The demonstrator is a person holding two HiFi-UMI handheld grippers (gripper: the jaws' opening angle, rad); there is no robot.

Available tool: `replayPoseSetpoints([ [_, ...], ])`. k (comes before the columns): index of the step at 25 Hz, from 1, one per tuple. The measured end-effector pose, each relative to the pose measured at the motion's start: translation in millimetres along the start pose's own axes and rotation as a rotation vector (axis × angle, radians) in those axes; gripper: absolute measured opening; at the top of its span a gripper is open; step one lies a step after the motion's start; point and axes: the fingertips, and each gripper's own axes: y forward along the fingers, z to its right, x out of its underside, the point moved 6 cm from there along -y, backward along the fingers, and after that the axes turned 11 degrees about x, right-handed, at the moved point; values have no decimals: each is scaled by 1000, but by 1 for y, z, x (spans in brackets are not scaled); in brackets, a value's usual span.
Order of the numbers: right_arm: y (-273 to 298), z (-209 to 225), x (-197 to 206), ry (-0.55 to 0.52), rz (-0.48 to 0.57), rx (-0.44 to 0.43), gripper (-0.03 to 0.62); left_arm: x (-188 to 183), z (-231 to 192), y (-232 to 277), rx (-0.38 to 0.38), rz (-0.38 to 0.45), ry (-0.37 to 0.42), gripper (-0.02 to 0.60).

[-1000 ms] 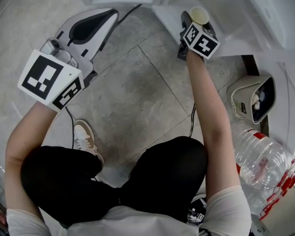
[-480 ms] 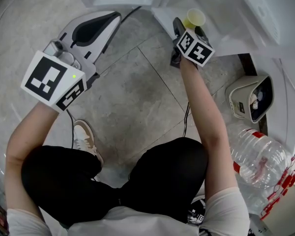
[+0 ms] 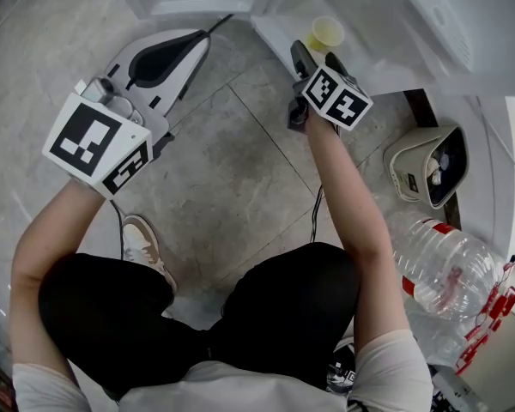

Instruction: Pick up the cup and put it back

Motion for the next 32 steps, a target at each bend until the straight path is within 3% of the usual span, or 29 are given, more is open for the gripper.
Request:
replayPoseSetpoints([
  [4,-8,-7,-4,-13,-13,-24,360,2,-6,3,-8,13,0,23],
  [11,-28,-11,-5,52,-18,-72,83,24,-25,15,-43,3,-25,23],
  [13,-33,-14,-2,45,-21,-91,35,29,-30,16,-49,-5,-27,23],
  [24,-32,-21,-4,-11,-18,-142,20,40,-43,18,-68,-31,-19,23],
  [32,-35,-39,-21,-78,-22,-207,20,41,-43,43,-35,-27,-34,23],
])
